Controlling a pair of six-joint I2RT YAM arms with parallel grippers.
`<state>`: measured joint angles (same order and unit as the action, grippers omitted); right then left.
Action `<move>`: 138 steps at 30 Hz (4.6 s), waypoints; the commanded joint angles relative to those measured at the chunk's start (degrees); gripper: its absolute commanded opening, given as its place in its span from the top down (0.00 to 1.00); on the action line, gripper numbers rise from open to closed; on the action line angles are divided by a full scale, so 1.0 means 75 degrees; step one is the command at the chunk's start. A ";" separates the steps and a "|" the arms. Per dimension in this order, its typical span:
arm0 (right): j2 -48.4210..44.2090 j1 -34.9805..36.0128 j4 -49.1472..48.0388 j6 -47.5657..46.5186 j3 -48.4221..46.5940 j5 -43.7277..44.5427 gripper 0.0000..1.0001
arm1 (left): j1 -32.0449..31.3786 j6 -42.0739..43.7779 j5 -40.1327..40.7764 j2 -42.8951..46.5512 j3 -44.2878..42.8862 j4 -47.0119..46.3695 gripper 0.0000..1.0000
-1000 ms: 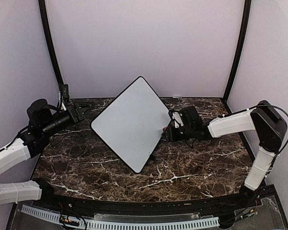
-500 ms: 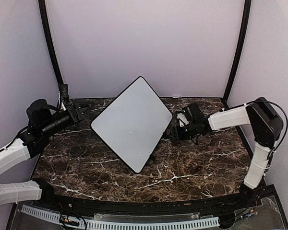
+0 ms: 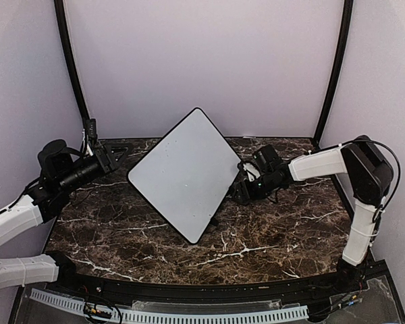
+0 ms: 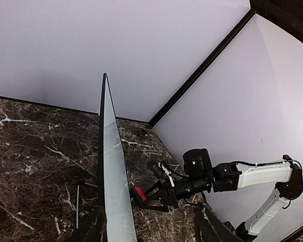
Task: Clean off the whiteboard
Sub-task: Place the whiteboard eraser at the center of the board, then move the whiteboard eraser to the center of the board, then move the whiteboard to the center of the board.
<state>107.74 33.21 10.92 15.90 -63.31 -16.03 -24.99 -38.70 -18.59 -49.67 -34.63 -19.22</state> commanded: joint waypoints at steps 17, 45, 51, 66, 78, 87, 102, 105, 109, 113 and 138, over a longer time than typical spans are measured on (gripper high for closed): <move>-0.1259 0.0119 -0.0002 -0.0147 -0.0362 0.0451 0.34 | -0.0019 0.0003 -0.0104 -0.0020 0.0137 -0.0312 0.42; 0.0183 0.0775 0.0446 -0.1831 -0.0908 0.2900 0.17 | -0.0019 -0.0038 -0.0137 -0.0015 0.0248 -0.0380 0.42; 0.0462 0.0703 0.0650 -0.2354 -0.1187 0.2336 0.16 | -0.0019 -0.0021 -0.0123 -0.0032 0.0247 -0.0389 0.42; 0.0921 0.0337 0.0691 -0.2507 -0.1457 0.1902 0.19 | -0.0019 -0.0071 -0.0205 -0.0035 0.0293 -0.0452 0.42; 0.0480 0.0309 0.0421 -0.2313 -0.1052 0.2087 0.31 | -0.0019 -0.0080 -0.0229 -0.0080 0.0293 -0.0482 0.42; -0.0269 -0.0178 0.0172 -0.1562 -0.0411 0.2806 0.31 | -0.0019 -0.0083 -0.0205 -0.0040 0.0309 -0.0471 0.42; -0.0588 -0.1475 -0.0020 -0.0487 0.0139 0.3200 0.20 | -0.0019 -0.0085 -0.0218 -0.0034 0.0294 -0.0472 0.42; -0.0633 -0.1570 -0.0072 -0.0377 0.0202 0.3168 0.17 | -0.0019 -0.0080 -0.0208 -0.0042 0.0289 -0.0472 0.42; -0.0803 -0.1627 -0.0086 -0.0330 0.0288 0.3138 0.16 | -0.0019 -0.0086 -0.0217 -0.0072 0.0277 -0.0480 0.42; -0.1369 -0.1520 -0.0339 -0.0543 0.0433 0.2547 0.14 | -0.0019 -0.0064 -0.0288 -0.0190 0.0194 -0.0472 0.42; -0.2216 0.0259 0.0539 -0.0462 -0.0633 0.2580 0.15 | -0.0054 0.0249 -0.0298 -0.0766 -0.1007 0.0748 0.45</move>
<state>90.94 33.56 14.26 11.68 -65.34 2.66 -25.04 -39.55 -25.52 -59.24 -40.27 -16.08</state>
